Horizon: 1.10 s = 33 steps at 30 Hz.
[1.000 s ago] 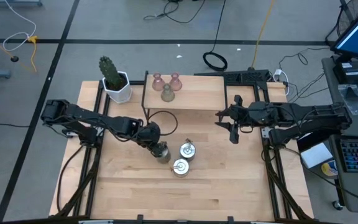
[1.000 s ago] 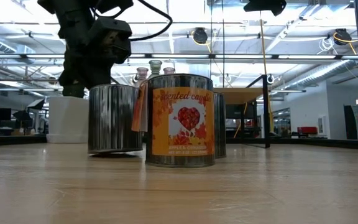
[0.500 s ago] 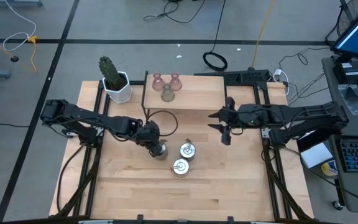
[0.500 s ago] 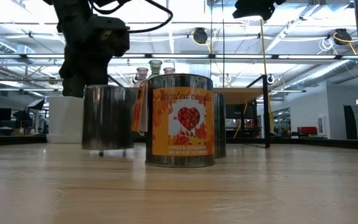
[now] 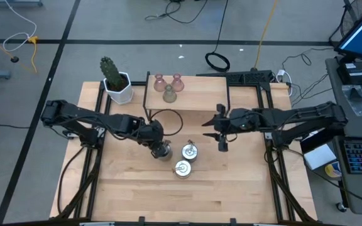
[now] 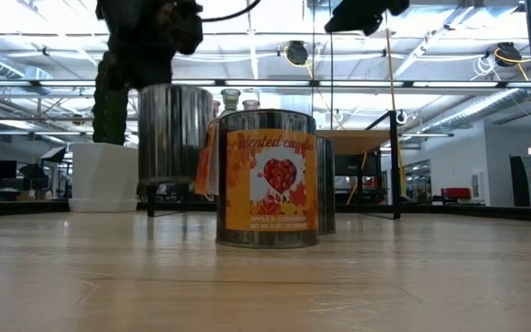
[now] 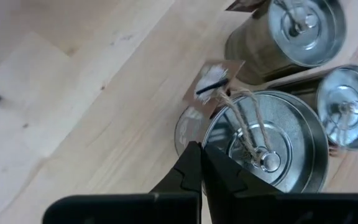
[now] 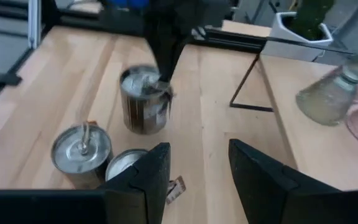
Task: Pick & Place candle stick holders
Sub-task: Put the left brown scented candle on the shelf
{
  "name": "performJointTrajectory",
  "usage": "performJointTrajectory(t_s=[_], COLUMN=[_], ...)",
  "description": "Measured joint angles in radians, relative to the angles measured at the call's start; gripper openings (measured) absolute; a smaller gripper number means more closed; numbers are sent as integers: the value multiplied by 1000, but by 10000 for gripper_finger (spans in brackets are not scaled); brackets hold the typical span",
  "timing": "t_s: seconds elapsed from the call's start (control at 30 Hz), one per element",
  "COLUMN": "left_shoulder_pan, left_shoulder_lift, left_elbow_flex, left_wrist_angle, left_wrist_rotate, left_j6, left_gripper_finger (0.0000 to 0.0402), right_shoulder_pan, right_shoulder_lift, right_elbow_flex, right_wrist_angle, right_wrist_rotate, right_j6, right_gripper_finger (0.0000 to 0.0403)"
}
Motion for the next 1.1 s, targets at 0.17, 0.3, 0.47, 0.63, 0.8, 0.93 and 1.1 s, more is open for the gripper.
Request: performJointTrajectory(t_s=[0.17, 0.3, 0.47, 0.63, 0.8, 0.93, 1.1], left_shoulder_pan=[0, 1, 1, 8, 16, 30, 31], left_shoulder_lift=[0, 0, -1, -2, -2, -2, -2], left_elbow_flex=[106, 184, 258, 314, 343, 343, 343], left_wrist_angle=[-135, -200, -221, -218, -214, -196, -157], left_wrist_rotate=[-31, -50, -59, -66, -82, -82, -71], left_j6=[21, 22, 34, 31, 37, 37, 48], left_gripper_finger=[0, 0, 0, 0, 0, 0, 0], right_shoulder_pan=[1, 1, 1, 1, 2, -3, -24], right_shoulder_lift=[72, 129, 198, 259, 292, 309, 325], right_elbow_flex=[0, 0, 0, 0, 0, 0, 0], right_wrist_angle=[60, 140, 263, 357, 431, 481, 523], right_wrist_rotate=[-50, -49, -46, -47, -76, -75, -124], right_j6=[-55, -56, -69, -39, -35, -18, 9], right_gripper_finger=[165, 204, 271, 316, 333, 334, 334])
